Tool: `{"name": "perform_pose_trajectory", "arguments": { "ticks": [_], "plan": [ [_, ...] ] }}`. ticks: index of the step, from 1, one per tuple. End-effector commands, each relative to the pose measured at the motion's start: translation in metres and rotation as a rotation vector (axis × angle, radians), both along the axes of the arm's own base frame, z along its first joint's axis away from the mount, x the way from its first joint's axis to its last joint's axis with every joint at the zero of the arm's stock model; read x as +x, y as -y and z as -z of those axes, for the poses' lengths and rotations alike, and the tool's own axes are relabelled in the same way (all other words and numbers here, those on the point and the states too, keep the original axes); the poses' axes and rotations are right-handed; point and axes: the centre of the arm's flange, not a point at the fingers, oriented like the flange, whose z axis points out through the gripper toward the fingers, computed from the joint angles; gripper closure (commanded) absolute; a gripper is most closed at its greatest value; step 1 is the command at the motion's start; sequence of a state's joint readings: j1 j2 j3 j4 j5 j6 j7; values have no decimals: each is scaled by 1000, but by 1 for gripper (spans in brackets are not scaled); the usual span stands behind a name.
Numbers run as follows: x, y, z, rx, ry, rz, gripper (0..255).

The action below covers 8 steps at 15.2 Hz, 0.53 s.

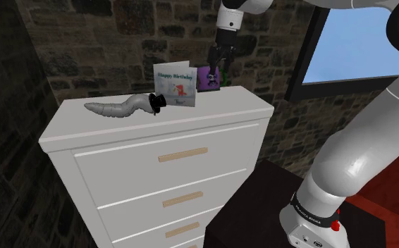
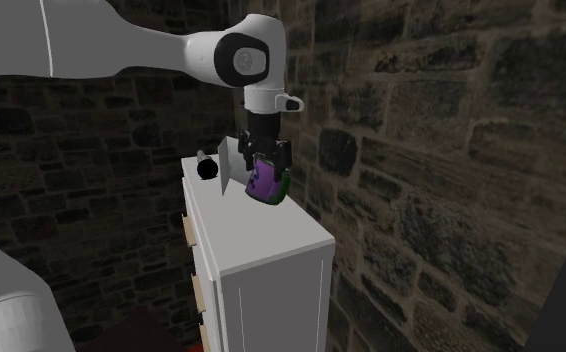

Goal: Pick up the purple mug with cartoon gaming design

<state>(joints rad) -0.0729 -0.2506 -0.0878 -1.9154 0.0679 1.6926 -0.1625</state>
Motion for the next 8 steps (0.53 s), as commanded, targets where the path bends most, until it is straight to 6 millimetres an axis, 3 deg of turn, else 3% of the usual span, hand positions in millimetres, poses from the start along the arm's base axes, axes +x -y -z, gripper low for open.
{"name": "perform_pose_trajectory", "arguments": {
  "ticks": [1, 2, 3, 8],
  "plan": [
    [13, 11, 14, -70, 8, 5, 255],
    [15, 11, 11, -70, 8, 6, 255],
    [10, 7, 28, -71, 9, 4, 255],
    [10, 7, 1, -71, 9, 4, 255]
  ]
}}
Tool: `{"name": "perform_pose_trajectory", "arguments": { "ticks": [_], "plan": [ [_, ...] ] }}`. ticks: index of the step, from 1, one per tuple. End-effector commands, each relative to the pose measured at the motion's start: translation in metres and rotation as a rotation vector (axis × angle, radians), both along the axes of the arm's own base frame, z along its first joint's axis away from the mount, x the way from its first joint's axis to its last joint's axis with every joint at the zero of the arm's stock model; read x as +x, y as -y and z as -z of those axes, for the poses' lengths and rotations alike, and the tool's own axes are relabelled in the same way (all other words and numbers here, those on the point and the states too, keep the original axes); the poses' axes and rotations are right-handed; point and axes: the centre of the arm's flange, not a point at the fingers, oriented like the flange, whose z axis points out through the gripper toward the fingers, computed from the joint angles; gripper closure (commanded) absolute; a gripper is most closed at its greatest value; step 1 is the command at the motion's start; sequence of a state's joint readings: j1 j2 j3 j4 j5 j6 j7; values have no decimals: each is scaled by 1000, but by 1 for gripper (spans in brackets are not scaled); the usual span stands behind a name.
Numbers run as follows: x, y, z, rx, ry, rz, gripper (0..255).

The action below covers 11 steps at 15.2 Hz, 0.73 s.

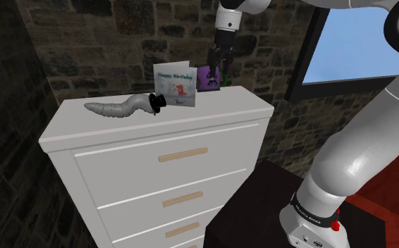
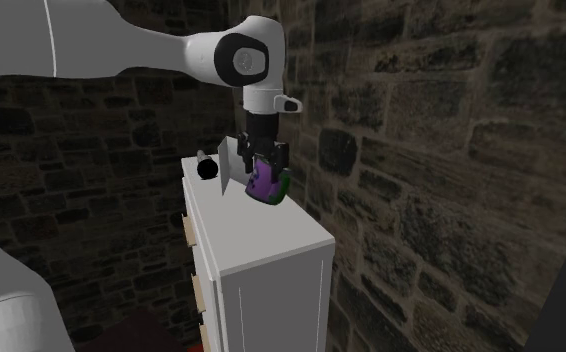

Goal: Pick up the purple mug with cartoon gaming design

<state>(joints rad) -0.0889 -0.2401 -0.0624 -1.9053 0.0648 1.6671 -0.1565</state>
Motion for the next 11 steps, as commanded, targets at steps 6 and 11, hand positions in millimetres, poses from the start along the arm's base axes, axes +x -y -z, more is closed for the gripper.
{"name": "perform_pose_trajectory", "arguments": {
  "ticks": [6, 11],
  "plan": [
    [8, 12, -32, -65, 36, 8, 255],
    [8, 12, -54, -65, 36, 8, 255]
  ]
}}
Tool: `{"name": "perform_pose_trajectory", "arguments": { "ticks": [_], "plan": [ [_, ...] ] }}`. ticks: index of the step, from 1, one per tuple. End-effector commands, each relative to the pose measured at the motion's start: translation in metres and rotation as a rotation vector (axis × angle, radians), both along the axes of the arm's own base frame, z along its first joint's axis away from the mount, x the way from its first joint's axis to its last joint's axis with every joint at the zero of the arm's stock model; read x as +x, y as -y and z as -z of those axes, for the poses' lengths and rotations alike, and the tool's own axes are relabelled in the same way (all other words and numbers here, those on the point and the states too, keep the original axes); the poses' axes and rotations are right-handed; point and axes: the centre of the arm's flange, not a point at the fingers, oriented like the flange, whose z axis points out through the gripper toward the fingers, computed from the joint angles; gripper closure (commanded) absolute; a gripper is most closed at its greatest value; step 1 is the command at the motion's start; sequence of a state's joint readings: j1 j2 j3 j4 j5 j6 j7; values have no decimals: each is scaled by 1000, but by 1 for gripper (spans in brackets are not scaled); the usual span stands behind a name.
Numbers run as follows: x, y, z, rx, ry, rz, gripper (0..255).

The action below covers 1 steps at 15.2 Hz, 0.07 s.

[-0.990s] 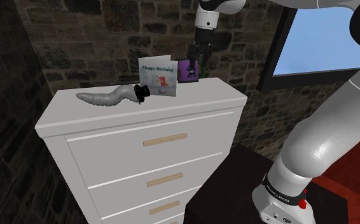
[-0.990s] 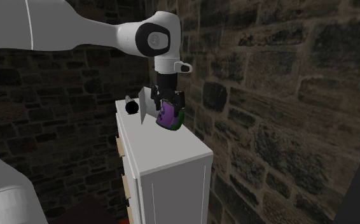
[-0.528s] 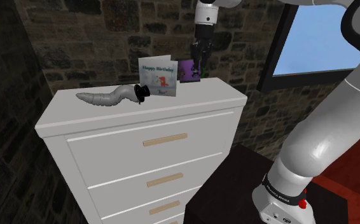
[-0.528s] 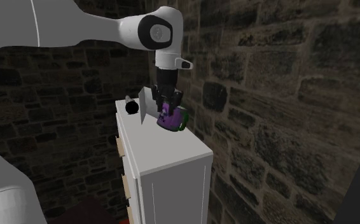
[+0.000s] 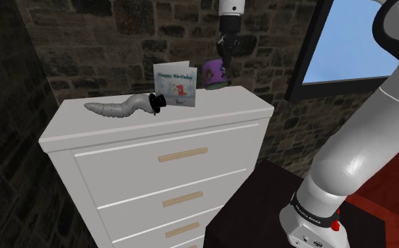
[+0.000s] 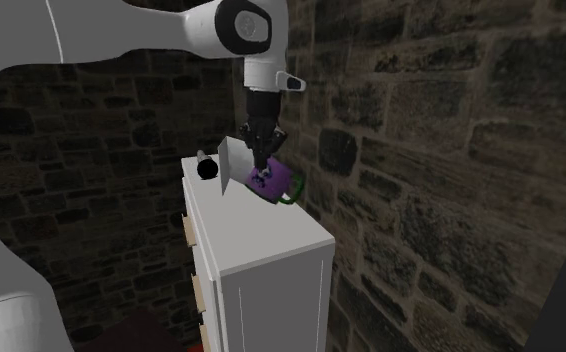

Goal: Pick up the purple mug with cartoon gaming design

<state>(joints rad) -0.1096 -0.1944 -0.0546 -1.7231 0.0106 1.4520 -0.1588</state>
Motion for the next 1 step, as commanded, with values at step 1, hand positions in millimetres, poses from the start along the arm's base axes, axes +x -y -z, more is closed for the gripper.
{"name": "perform_pose_trajectory", "arguments": {
  "ticks": [1],
  "plan": [
    [14, 2, -9, -20, 122, 4, 255]
  ]
}}
